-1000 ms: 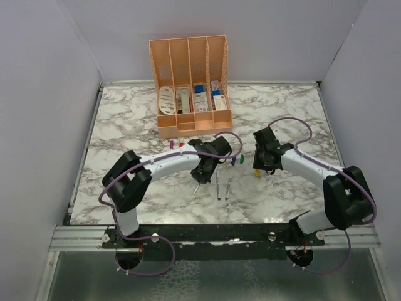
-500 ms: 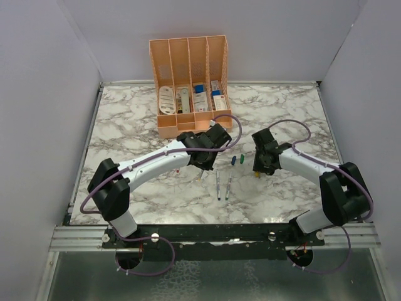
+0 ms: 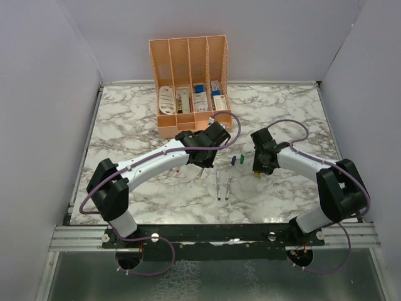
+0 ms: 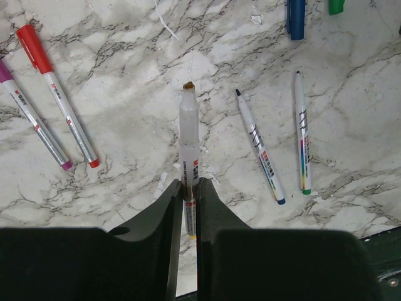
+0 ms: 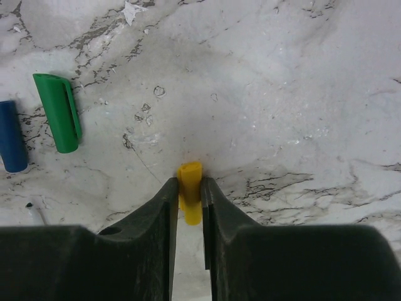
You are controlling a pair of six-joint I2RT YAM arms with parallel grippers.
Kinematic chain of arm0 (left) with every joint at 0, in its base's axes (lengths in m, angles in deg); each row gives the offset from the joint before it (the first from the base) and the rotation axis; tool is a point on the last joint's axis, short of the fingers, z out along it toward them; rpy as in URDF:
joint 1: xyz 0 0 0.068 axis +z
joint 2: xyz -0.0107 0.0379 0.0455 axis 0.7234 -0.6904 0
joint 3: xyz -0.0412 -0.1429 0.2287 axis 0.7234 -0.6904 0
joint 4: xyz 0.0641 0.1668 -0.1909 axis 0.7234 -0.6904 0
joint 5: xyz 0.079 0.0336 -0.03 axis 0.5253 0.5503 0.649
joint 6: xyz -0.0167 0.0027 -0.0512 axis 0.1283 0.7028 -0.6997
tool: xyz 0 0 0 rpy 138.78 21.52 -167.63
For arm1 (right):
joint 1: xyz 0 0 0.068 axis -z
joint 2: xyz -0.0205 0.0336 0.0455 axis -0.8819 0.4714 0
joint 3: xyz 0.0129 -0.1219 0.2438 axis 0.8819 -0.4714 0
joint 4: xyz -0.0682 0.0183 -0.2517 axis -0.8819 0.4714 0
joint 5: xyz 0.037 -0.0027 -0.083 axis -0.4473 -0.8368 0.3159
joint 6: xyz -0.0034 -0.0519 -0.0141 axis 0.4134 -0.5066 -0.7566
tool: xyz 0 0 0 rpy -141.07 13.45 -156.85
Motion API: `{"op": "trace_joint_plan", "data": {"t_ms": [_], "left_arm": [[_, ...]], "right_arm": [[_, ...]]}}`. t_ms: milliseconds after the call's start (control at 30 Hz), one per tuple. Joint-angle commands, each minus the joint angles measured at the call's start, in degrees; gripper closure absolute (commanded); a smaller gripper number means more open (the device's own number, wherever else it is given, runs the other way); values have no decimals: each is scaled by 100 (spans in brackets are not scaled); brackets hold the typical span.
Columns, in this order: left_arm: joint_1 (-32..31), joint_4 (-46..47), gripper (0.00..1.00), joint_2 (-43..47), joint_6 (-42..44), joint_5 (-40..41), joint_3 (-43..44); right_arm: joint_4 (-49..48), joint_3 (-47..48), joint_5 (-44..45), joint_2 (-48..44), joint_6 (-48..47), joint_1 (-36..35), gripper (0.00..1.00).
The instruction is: Insert the pens into the pen caps
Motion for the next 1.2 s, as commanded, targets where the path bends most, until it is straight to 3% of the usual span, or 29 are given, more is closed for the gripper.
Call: {"op": "trace_joint_plan", "data": {"t_ms": [0,100,500,667,900,1167], "left_arm": [[50,139,100,204,69,136,84],[71,183,100,205,98,101,67],[129,1220,100,549,65,-370,-451],[129,2276,100,922,48,-717,-1038],[129,4387,100,1553,42,-1636,-2214],[129,5948,100,1439,-366,-2647,-2729]], "right_arm": [[-42,-18,-136,222,49,-32,85],[-34,-22,-221,253,33,-32,99],[-278,500,-377,-236,-303,-32,99],[-773,816,-269,-767,-533,-32,99],[-2130,454,-374,-1885,-741,-32,99],[-3646,-354,-1450,-2835,-808,-32,99]]}}
